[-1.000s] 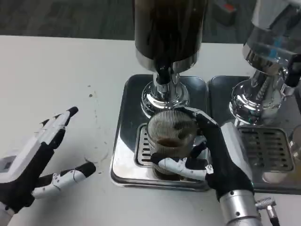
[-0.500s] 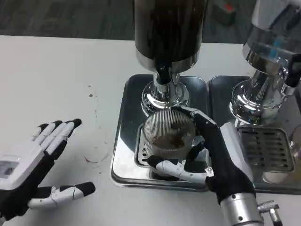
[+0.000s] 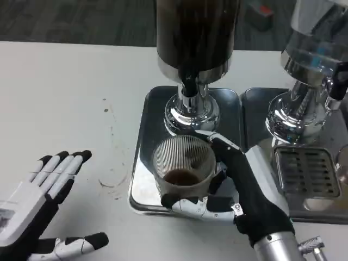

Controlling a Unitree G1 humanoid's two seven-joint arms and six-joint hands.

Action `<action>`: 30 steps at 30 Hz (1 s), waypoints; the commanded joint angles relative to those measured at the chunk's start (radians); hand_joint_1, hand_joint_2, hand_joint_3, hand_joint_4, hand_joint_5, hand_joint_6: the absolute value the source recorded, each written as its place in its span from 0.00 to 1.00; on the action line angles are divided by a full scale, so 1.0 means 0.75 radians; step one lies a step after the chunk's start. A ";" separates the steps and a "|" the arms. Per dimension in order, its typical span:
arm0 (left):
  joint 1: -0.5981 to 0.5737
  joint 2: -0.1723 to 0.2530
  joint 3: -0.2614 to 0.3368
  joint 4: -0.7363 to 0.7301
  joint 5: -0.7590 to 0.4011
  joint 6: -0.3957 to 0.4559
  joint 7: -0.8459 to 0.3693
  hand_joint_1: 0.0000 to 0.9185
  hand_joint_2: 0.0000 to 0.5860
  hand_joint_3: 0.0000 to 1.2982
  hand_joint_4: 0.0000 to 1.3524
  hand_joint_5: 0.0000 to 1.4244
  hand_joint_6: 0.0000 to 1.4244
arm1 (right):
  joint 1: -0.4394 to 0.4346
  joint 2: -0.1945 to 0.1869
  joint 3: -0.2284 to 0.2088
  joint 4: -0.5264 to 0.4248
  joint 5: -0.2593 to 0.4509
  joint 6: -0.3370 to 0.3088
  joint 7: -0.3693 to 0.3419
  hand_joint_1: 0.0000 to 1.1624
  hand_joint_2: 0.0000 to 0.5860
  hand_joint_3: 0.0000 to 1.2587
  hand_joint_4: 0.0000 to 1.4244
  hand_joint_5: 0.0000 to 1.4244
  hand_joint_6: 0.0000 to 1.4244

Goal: Grasp the cup under the faucet to collect the drink, then remove the cup.

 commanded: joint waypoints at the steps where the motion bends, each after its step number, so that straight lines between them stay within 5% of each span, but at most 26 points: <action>1: 0.064 0.025 0.024 -0.057 -0.007 0.014 0.006 0.00 0.17 0.00 0.00 0.00 0.00 | 0.025 -0.023 0.007 -0.115 0.012 -0.055 0.028 0.86 0.38 0.28 0.38 0.48 0.65; 15: 0.264 -0.010 0.085 -0.231 -0.022 0.049 -0.002 0.00 0.17 0.00 0.00 0.00 0.00 | 0.124 -0.051 -0.003 -0.265 0.050 -0.033 0.111 0.85 0.38 0.28 0.38 0.49 0.66; 30: 0.245 -0.037 0.093 -0.269 -0.050 0.092 -0.038 0.00 0.17 0.00 0.00 0.00 0.00 | 0.135 -0.029 -0.007 -0.271 0.051 -0.031 0.110 0.85 0.37 0.28 0.38 0.49 0.66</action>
